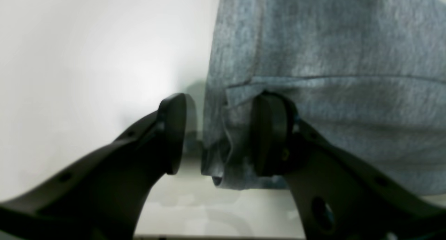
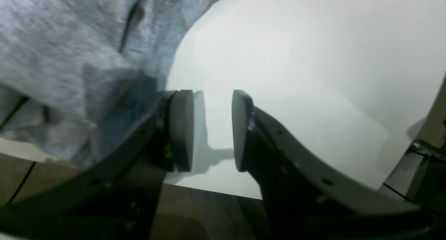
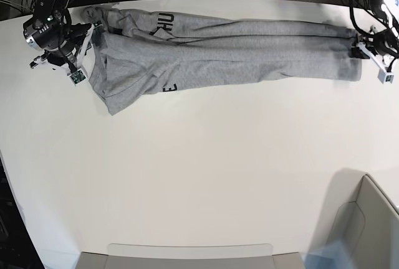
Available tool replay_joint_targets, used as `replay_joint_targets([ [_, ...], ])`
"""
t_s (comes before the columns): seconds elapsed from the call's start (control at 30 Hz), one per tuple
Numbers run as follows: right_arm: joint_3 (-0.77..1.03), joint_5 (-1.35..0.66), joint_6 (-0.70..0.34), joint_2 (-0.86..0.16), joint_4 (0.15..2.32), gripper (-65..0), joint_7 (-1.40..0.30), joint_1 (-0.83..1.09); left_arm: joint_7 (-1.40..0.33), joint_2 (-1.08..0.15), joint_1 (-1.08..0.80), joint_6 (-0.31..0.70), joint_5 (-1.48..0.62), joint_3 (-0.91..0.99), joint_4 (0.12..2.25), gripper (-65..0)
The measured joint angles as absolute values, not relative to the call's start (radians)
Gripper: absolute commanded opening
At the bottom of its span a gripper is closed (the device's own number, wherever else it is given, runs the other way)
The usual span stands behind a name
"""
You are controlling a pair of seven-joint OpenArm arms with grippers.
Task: Fold the T-shirt properly
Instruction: 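Move the left gripper inward along the folded strip and grasp it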
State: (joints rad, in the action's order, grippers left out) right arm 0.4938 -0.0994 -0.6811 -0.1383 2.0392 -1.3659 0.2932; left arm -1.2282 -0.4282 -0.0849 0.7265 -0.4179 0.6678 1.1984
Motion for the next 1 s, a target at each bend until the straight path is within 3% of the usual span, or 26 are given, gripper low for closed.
replay_joint_targets([
  [0.3,0.493,-0.101,-0.681,-0.138,2.037,-46.1,-1.365,0.293,-1.204,-0.447,-0.056,0.71,-0.411,0.585,1.143,-37.0],
  [0.37,0.493,-0.101,-0.681,-0.138,2.037,-46.1,-1.365,0.294,-1.209,-0.452,-0.05,0.71,-0.408,0.551,1.143,-44.0],
  [0.5,0.493,-0.102,-0.681,-0.138,2.037,-46.1,-1.365,0.292,-1.239,-0.44,-0.017,0.715,-0.397,0.519,1.147,-64.2],
  [0.8,0.493,-0.101,-0.681,-0.133,2.037,-46.1,-1.365,0.279,-1.272,-0.43,0.041,0.703,-0.355,0.509,1.134,-65.0],
  [1.0,0.494,-0.101,-0.681,-0.132,2.037,-46.1,-1.365,0.279,-1.271,-0.42,0.07,0.71,-0.386,0.677,1.112,-65.0],
])
